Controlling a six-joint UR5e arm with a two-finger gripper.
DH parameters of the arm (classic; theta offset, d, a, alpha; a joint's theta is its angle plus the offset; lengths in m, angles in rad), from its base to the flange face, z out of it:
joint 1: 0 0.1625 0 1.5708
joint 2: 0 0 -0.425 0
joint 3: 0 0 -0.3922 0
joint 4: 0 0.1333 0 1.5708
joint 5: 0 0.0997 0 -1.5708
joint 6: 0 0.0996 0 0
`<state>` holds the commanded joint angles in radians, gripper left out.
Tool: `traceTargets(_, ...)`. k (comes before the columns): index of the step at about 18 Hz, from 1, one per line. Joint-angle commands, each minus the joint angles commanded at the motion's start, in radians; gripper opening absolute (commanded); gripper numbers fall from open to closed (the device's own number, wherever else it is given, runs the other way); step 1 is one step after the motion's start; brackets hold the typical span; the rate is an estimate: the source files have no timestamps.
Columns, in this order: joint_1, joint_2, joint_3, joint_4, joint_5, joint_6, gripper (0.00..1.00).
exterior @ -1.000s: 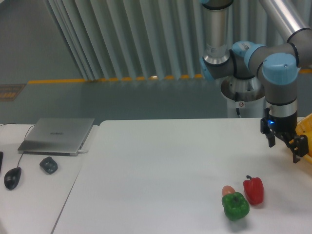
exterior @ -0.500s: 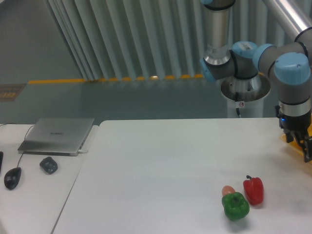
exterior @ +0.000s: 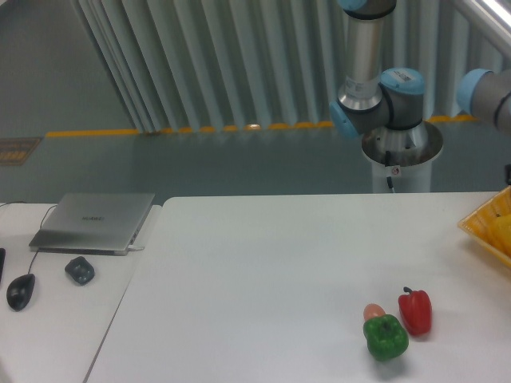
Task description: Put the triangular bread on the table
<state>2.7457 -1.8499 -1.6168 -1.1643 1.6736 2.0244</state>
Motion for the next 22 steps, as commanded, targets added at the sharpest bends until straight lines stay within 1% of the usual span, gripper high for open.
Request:
traceTargets(3,0.009,-0.032,0.000,-0.003,0.003,-0.004,1.00)
traceTargets(4,0.011,-0.043,-0.003,-0.012,0.006,-0.004,1.00)
traceTargets(7,0.029,-0.043,-0.040,-0.011,0.000,-0.003,1.00)
traceTargets(11,0.031,-0.069,-0.026,-0.009,0.005,-0.004,1.00)
traceTargets(14,0.034,-0.065,-0.026,-0.012,0.003,-0.003,1.00)
traceTargets(17,0.031,-0.080,-0.026,-0.012,0.012,-0.003,1.00)
traceTargets(18,0.031,-0.083,-0.026,-0.014,0.014,-0.003,0.98)
traceTargets(19,0.031,-0.087,-0.028,-0.014,0.014,-0.003,0.92)
traceTargets(22,0.025,-0.095,-0.034,-0.012,0.066,-0.003,0.65)
